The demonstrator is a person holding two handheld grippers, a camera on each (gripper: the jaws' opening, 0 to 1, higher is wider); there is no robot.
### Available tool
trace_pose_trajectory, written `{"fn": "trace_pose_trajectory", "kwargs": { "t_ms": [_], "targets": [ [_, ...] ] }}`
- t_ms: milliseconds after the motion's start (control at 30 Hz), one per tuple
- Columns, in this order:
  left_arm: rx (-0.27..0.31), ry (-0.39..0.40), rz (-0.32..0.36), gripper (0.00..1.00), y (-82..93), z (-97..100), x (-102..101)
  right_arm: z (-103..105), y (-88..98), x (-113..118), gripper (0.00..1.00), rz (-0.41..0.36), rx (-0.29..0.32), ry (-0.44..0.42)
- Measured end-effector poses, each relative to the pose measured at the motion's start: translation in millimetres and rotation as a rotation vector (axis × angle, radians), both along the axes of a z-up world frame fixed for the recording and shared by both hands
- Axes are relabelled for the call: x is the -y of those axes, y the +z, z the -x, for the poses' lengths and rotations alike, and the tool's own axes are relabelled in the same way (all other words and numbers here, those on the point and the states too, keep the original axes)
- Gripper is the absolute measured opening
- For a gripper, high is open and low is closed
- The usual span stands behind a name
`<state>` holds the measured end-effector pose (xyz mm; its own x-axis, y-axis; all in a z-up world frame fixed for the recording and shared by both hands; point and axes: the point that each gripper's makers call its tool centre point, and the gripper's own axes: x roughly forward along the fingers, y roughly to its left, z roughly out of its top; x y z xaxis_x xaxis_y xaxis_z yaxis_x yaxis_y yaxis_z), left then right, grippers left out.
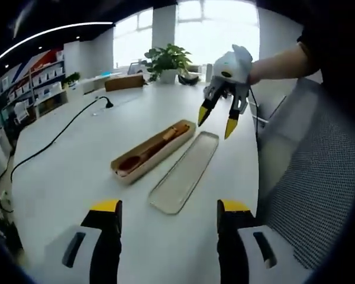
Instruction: Arrange the utensils inside the cutlery case until each visible utensil rests in its matching compartment.
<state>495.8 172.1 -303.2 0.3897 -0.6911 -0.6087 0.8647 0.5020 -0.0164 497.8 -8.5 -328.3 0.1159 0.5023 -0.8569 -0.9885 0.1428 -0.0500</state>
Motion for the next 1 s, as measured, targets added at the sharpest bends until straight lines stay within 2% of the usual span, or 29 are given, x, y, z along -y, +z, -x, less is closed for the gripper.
{"fn": "trace_pose_trajectory", "kwargs": {
  "t_ms": [100, 200, 233, 300, 367, 433, 467, 500, 567, 700, 767, 867, 1000],
  "targets": [
    [-0.006, -0.034, -0.01, 0.65, -9.0, -2.7, 11, -1, -5.8, -2, 0.45, 0.009, -0.008, 0.014],
    [-0.006, -0.058, -0.055, 0.57, -19.0, -5.0, 15, -2, -10.9, -2, 0.45, 0.026, -0.011, 0.032],
    [-0.02, -0.066, -0.048, 0.56, -22.4, -6.7, 17, -3, -11.4, -2, 0.45, 0.027, -0.011, 0.031],
    [-0.046, -0.073, -0.028, 0.56, -23.9, -5.9, 21, -6, -12.2, -2, 0.45, 0.024, -0.013, 0.022],
    [-0.029, -0.09, -0.046, 0.56, -28.1, -7.3, 24, -8, -14.3, -3, 0.44, 0.025, -0.017, 0.023],
    [-0.039, -0.095, -0.061, 0.56, -33.1, -7.4, 24, -8, -18.4, -2, 0.43, 0.038, -0.029, 0.032],
    [-0.074, -0.067, -0.024, 0.56, -32.5, -6.7, 26, -7, -19.5, -3, 0.42, 0.042, -0.033, 0.036],
    [-0.079, -0.057, 0.005, 0.57, -31.0, -8.1, 28, -7, -20.6, -3, 0.42, 0.042, -0.038, 0.038],
    [-0.064, -0.072, -0.034, 0.57, -34.7, -7.7, 24, -7, -23.1, -4, 0.41, 0.047, -0.045, 0.045],
    [-0.083, -0.095, -0.043, 0.57, -41.7, -1.0, 26, -7, -30.3, -3, 0.41, 0.08, -0.046, 0.069],
    [-0.064, -0.102, -0.047, 0.58, -41.1, -1.2, 27, -6, -33.5, 0, 0.4, 0.114, -0.033, 0.1],
    [-0.067, -0.095, -0.034, 0.6, -39.7, 1.0, 28, -3, -35.7, -4, 0.36, 0.082, -0.067, 0.081],
    [-0.057, -0.105, -0.037, 0.63, -39.6, 4.6, 29, -3, -33.8, -5, 0.35, 0.083, -0.057, 0.085]
  ]
}}
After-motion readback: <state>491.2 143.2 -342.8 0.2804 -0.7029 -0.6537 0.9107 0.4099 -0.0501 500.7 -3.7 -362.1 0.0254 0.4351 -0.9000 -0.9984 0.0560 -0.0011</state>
